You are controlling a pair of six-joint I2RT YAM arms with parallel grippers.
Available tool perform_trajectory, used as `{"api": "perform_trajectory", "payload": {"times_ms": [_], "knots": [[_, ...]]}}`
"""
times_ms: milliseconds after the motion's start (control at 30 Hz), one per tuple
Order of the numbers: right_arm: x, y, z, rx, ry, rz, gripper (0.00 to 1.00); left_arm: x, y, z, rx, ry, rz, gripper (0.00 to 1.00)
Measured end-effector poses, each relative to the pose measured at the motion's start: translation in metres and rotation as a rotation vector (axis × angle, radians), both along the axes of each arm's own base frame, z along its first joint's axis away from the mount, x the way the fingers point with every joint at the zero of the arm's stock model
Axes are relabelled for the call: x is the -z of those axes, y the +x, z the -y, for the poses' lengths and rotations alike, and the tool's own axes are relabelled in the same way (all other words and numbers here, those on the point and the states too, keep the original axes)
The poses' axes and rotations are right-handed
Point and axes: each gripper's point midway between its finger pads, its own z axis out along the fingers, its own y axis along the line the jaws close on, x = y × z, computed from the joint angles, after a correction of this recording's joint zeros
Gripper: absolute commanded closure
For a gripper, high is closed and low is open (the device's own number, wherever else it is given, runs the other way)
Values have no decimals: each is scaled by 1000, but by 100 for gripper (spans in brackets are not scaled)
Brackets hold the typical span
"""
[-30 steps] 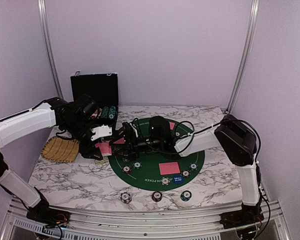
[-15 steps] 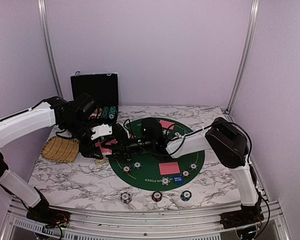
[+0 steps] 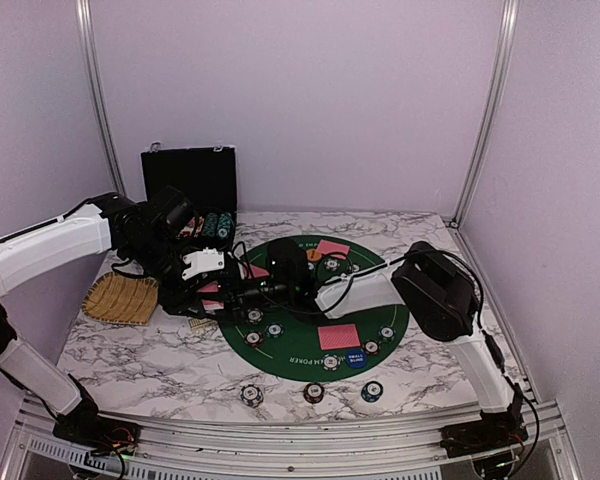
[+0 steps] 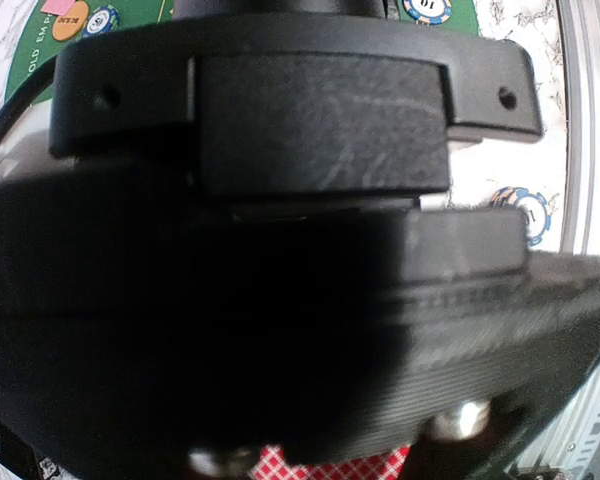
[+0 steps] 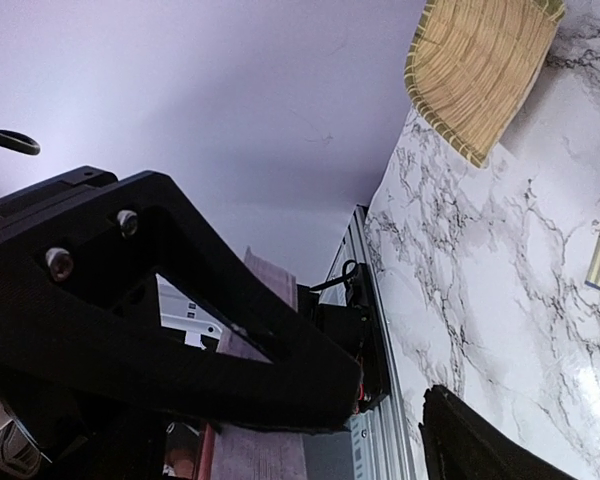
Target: Distribute texas hold em gaming equipment
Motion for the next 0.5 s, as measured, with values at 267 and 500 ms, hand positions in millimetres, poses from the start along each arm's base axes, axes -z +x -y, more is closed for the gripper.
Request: {"api": "perform_trajectory", "payload": {"times_ms": [267, 500], "knots": [[9, 7, -2, 15, -37, -20, 27, 0, 0, 0, -1, 1, 1, 84], [9, 12, 11, 42, -49, -23, 31, 0, -1, 0, 1, 6, -2, 84]]}}
